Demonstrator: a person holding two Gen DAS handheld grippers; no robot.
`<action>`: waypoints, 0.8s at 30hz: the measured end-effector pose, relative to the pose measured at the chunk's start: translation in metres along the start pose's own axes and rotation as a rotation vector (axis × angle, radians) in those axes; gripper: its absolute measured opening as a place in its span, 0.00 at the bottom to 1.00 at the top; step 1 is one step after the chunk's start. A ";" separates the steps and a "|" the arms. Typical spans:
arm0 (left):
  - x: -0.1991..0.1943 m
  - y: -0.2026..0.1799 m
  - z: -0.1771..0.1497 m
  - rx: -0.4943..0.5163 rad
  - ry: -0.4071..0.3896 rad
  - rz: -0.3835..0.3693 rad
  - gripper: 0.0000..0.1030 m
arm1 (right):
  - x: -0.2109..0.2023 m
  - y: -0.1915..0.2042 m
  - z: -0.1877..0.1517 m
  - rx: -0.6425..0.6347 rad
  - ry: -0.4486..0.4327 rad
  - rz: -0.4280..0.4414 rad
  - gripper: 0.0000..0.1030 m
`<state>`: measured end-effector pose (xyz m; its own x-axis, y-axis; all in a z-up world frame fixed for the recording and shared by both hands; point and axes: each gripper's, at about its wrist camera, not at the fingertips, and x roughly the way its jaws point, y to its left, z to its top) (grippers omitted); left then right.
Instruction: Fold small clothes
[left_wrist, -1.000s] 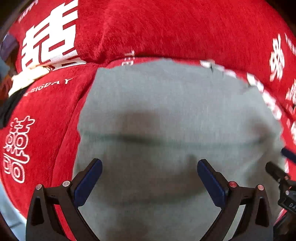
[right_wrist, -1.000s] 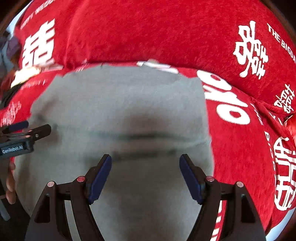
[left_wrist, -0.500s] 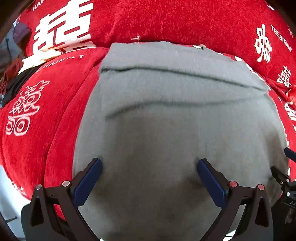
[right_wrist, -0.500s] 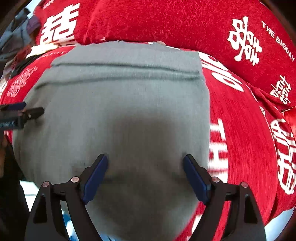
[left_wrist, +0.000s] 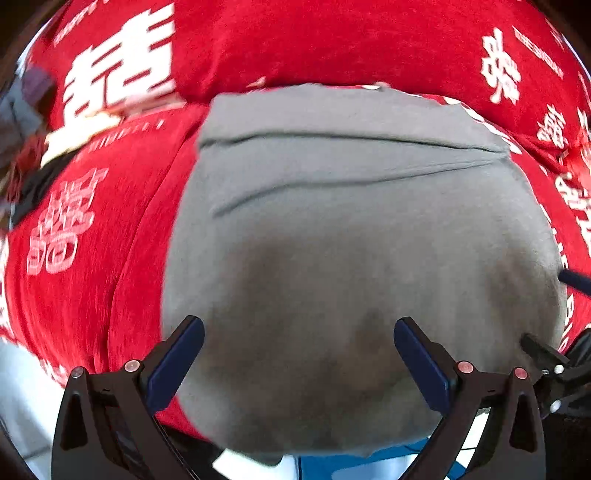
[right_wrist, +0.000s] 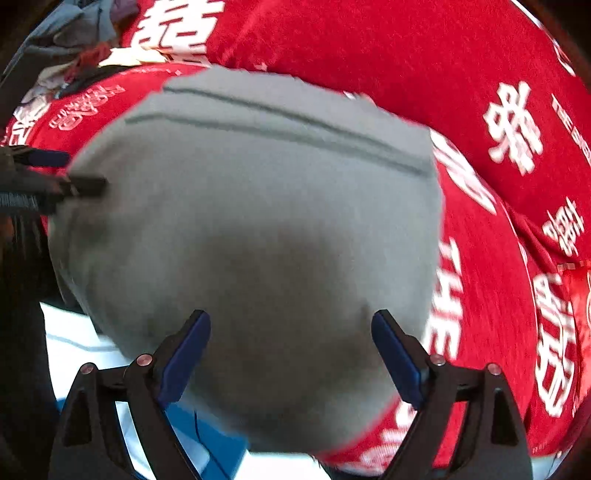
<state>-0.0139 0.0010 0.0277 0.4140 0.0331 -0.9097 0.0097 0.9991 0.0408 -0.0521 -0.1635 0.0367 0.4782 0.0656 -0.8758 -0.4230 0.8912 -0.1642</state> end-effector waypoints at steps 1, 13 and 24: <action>0.003 -0.006 0.004 0.015 0.003 0.002 1.00 | 0.002 0.005 0.009 -0.013 -0.017 0.005 0.88; 0.017 -0.007 -0.014 -0.029 0.052 -0.027 1.00 | 0.025 0.013 -0.013 -0.083 0.032 0.037 0.98; 0.011 0.004 -0.045 -0.053 0.118 -0.035 1.00 | 0.018 0.022 -0.062 -0.194 0.162 -0.108 0.99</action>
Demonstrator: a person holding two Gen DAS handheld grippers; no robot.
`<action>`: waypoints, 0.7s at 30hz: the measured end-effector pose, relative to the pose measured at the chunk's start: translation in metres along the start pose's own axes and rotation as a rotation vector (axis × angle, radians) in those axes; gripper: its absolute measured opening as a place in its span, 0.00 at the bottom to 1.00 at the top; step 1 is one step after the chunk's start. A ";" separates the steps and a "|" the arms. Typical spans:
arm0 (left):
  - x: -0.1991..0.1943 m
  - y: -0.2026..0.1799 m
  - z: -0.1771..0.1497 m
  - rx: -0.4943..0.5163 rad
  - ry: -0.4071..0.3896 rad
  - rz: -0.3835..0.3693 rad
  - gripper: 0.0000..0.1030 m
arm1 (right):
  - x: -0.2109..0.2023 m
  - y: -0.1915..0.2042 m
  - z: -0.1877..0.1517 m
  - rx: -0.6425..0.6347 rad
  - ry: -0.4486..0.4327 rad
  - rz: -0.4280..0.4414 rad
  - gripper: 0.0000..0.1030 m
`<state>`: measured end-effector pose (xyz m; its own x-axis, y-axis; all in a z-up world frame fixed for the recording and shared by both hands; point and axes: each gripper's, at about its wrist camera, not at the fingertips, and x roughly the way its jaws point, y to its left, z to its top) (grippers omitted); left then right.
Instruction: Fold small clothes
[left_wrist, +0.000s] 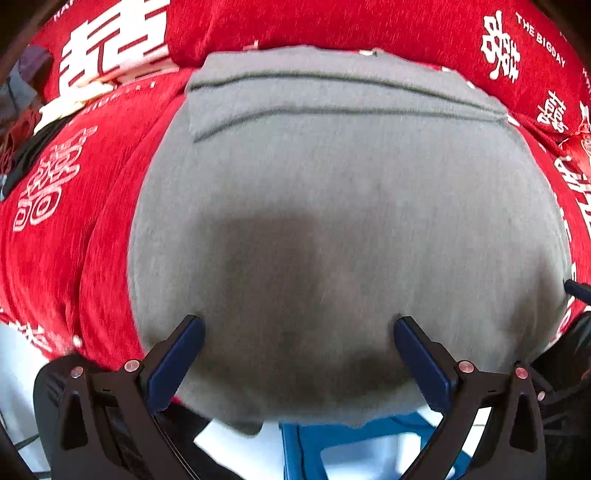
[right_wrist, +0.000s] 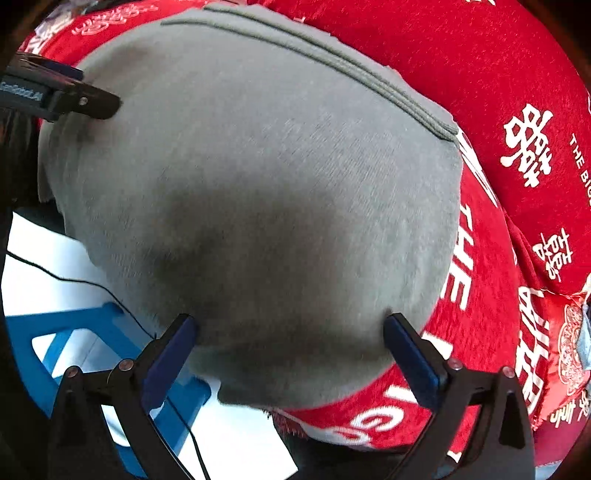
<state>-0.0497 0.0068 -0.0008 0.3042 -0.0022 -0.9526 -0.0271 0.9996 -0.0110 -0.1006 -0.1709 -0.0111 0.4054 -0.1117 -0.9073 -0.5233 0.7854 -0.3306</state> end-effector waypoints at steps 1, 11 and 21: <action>-0.002 0.003 -0.004 -0.006 0.016 0.004 1.00 | -0.003 0.001 -0.001 0.009 0.004 0.007 0.99; -0.021 0.004 -0.005 -0.009 -0.058 0.001 1.00 | -0.034 0.016 0.053 0.085 -0.219 0.072 0.99; -0.007 0.073 -0.025 -0.262 0.067 -0.066 1.00 | 0.000 -0.012 0.005 0.152 -0.056 0.038 0.99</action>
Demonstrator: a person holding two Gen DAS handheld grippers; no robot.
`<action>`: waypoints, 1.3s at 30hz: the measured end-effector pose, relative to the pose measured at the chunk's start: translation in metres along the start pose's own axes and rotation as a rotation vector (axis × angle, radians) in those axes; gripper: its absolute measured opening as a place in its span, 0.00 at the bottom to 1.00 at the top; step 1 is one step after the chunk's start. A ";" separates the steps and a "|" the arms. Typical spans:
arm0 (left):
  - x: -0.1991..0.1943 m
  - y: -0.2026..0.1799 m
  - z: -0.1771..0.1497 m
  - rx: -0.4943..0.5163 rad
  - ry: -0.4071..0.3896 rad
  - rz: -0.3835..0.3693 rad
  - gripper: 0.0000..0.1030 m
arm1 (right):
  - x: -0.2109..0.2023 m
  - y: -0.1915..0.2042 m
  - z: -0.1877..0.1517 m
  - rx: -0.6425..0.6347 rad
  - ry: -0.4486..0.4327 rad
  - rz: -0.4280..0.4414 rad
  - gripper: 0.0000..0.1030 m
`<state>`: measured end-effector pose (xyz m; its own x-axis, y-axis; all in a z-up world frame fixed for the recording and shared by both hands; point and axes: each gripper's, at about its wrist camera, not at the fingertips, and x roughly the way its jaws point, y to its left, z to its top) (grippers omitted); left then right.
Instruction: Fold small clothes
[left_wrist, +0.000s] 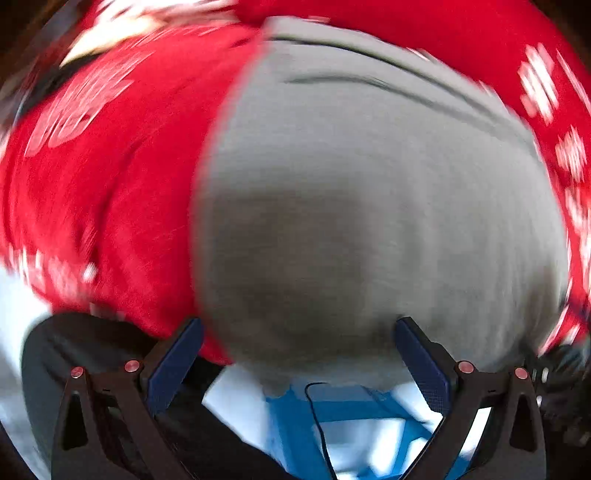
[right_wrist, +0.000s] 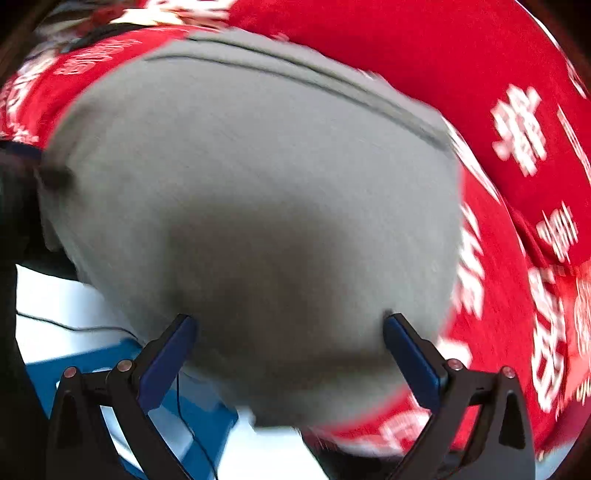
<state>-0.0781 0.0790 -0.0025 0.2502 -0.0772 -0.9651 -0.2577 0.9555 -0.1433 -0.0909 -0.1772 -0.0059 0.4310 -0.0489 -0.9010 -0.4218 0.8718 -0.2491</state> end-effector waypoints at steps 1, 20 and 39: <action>0.000 0.017 0.001 -0.075 0.007 -0.014 1.00 | -0.002 -0.012 -0.006 0.047 0.010 0.025 0.99; 0.017 -0.007 0.008 -0.070 0.066 -0.119 0.99 | 0.005 -0.087 -0.051 0.609 0.019 0.459 0.72; -0.031 -0.014 0.021 0.042 -0.049 -0.210 0.14 | -0.036 -0.089 -0.023 0.530 -0.150 0.603 0.11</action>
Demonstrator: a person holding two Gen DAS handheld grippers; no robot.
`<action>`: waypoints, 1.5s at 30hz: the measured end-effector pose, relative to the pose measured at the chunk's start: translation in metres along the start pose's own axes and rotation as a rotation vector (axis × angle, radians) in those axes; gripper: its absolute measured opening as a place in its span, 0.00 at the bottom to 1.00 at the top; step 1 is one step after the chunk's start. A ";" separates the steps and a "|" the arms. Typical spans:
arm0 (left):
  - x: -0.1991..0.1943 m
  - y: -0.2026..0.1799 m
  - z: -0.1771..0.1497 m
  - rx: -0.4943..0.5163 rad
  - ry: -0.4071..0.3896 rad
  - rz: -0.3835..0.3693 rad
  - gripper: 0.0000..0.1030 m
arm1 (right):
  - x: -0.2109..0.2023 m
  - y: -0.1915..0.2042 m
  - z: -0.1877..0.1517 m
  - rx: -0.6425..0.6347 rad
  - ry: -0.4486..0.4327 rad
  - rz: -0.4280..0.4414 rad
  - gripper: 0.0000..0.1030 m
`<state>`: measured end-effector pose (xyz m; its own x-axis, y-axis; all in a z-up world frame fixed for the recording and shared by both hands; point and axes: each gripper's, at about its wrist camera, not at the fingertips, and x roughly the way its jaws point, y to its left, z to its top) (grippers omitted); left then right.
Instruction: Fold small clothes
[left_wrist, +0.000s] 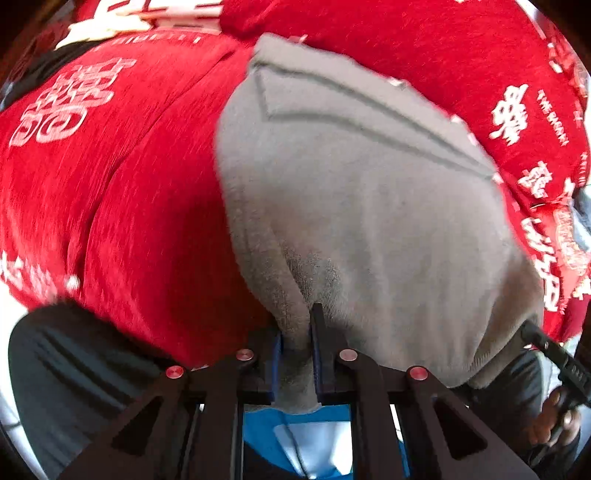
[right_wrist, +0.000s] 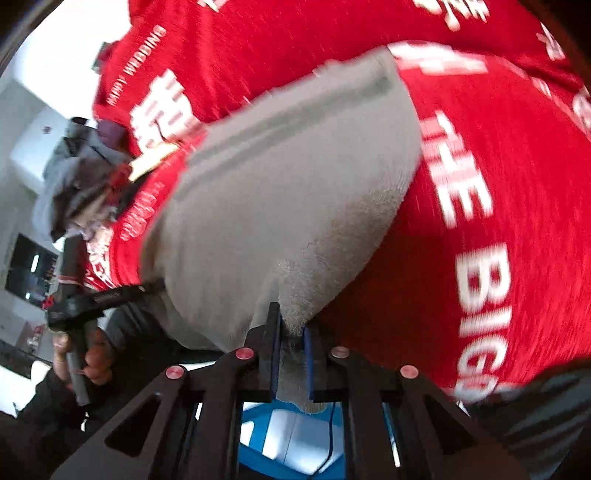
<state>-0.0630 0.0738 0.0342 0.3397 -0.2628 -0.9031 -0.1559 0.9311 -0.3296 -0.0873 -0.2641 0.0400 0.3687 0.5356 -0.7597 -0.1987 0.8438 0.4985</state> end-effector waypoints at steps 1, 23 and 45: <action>-0.005 -0.001 0.005 -0.006 -0.024 -0.031 0.14 | -0.005 0.001 0.008 -0.011 -0.026 0.007 0.11; 0.025 0.002 0.016 -0.054 -0.028 -0.158 0.33 | 0.034 -0.023 0.015 -0.066 -0.013 -0.008 0.41; -0.053 -0.030 0.129 -0.049 -0.245 -0.340 0.12 | -0.061 0.025 0.105 -0.095 -0.304 0.442 0.12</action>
<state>0.0432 0.0922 0.1278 0.5887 -0.4800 -0.6504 -0.0388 0.7869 -0.6158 -0.0193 -0.2794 0.1424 0.4744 0.8182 -0.3248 -0.4702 0.5474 0.6923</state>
